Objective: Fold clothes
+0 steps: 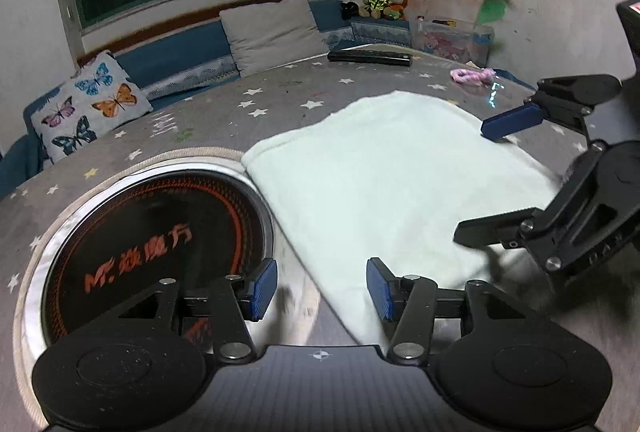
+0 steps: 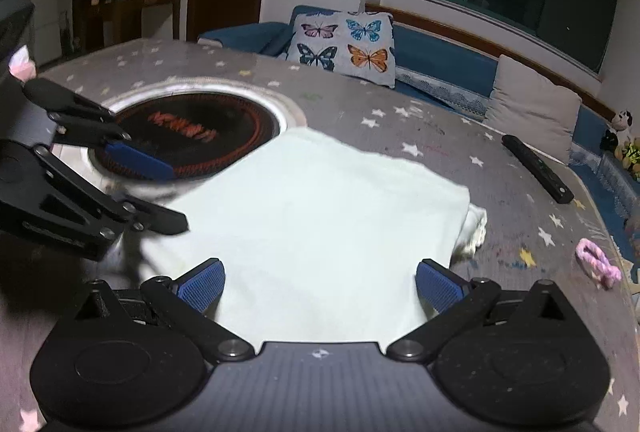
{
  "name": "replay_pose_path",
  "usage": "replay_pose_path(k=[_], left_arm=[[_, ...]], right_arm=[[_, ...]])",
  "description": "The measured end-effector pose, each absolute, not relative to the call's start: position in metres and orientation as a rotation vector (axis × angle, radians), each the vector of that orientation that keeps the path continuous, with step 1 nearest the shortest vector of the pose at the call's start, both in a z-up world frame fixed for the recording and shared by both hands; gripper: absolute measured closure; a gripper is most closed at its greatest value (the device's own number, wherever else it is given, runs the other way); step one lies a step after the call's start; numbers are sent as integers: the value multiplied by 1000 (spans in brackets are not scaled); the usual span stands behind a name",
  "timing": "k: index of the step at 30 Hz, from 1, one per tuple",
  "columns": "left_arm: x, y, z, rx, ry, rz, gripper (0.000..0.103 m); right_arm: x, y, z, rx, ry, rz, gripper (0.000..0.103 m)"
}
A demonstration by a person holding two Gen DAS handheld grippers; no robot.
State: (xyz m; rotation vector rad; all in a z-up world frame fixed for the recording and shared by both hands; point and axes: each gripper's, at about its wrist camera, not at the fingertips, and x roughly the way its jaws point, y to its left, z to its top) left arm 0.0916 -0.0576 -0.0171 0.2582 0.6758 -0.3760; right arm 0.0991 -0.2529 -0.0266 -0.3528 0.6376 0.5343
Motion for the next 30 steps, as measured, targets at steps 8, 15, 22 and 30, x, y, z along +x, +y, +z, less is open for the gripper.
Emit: replay_pose_path(k=[8,15,22,30], left_arm=[[57,-52,-20,275,610,-337,49],[51,-47,-24,259,617,-323,43],[56,-41,-22,159,683,-301,42],[65,-31,-15,12,735,-283,42]], right_arm=[[73,-257,-38,-367,642,507,0],[66,-266,-24,-287,591,452,0],[80,-272,-39,-211,663,401,0],[66,-287,-34,-130,653,380,0]])
